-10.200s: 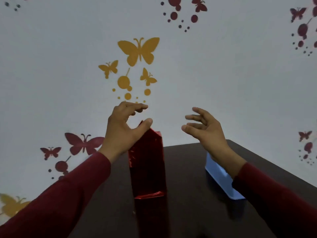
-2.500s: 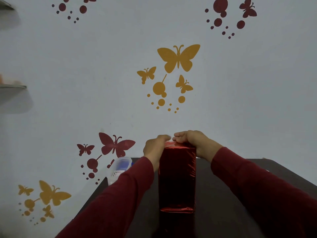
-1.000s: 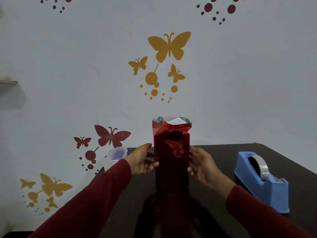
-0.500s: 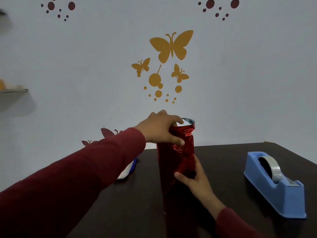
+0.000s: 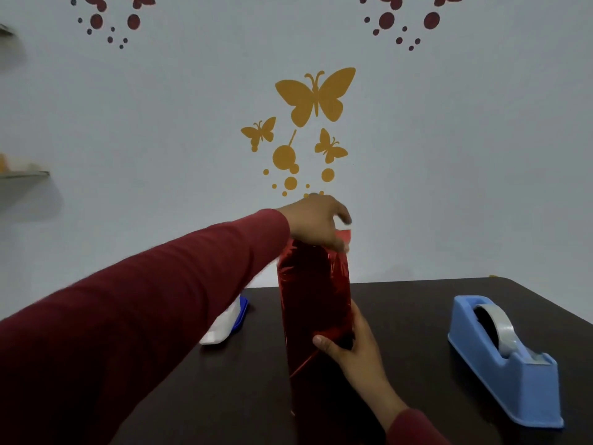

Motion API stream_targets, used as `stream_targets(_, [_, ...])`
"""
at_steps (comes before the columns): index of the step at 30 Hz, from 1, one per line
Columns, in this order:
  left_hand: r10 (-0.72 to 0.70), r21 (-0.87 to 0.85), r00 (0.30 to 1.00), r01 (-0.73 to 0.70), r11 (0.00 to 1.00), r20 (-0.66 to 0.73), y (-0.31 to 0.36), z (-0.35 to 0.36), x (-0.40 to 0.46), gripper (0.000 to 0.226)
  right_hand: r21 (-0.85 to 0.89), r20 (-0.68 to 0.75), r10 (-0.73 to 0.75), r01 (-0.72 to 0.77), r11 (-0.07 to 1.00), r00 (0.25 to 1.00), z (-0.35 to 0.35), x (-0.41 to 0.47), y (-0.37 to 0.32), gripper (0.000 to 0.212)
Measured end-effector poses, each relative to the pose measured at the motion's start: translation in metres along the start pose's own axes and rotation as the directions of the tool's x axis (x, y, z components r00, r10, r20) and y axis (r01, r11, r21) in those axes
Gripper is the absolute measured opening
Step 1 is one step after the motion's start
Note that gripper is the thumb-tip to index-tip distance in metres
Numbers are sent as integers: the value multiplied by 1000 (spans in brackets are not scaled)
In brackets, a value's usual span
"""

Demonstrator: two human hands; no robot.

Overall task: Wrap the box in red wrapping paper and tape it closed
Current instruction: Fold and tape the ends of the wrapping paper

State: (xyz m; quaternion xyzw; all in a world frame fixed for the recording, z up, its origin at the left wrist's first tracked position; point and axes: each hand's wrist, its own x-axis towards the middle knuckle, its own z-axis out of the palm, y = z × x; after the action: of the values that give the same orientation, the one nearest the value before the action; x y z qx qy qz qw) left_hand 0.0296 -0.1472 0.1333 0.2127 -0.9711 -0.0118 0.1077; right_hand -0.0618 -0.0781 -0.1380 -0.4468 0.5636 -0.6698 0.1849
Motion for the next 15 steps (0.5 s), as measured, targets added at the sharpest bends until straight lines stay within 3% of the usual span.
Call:
stream_targets(2, [27,-133,999,-31,991,-33,-3,-22,-5,55,-15,3,-4,4,1000,1000,0,1,2,103])
stream_targets(4, [48,-157,999,-47,986,2,-11,-43,-13,56,-19,-1,-10,10,1000,1000,0,2,3,104])
stream_targets(7, [40,6,959,-43,999,279,-28,-54,-24,73,-22,-4,-22,22,1000,1000,0,3,5,105])
stream_targets(9, [-34,185,928,-38,982,371,-39,-44,-26,54,-26,0,-18,18,999,1000,0,3,5,106])
stream_targets(11, [-59,278,943,-36,960,328,-48,-37,-22,29,-25,-2,-20,20,999,1000,0,2,5,105])
stream_targets(15, [-51,215,971,-1,977,235,-51,-63,-23,17,-24,-13,-31,31,999,999,-1,1,6,97])
